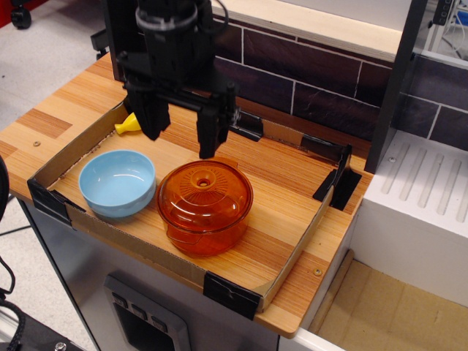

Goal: Take lid off pot

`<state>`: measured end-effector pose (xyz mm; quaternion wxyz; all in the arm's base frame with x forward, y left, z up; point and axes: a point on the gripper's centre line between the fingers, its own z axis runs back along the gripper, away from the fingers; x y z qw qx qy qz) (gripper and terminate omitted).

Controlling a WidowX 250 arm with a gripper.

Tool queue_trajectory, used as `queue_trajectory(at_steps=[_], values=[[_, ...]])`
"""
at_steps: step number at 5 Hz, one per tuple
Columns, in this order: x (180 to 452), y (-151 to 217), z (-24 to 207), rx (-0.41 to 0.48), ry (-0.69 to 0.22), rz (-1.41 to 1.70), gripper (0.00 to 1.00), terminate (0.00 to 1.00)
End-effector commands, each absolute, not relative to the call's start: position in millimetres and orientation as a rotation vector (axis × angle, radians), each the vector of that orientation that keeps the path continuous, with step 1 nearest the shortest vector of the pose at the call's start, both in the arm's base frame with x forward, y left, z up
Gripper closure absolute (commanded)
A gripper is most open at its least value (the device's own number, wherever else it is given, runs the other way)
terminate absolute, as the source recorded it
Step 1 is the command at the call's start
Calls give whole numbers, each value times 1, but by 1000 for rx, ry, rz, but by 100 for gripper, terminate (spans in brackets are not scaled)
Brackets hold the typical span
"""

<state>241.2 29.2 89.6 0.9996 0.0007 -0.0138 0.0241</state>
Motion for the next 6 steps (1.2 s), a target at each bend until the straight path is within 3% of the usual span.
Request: queue_trajectory(at_steps=[1,4,5,6], values=[[247,22,72,28,-64,18,0,0],[245,15,68,17,-72,7,0,0],[246,16,68,22,-89,15,100,0],[246,15,67,25,-93,13,100,0]])
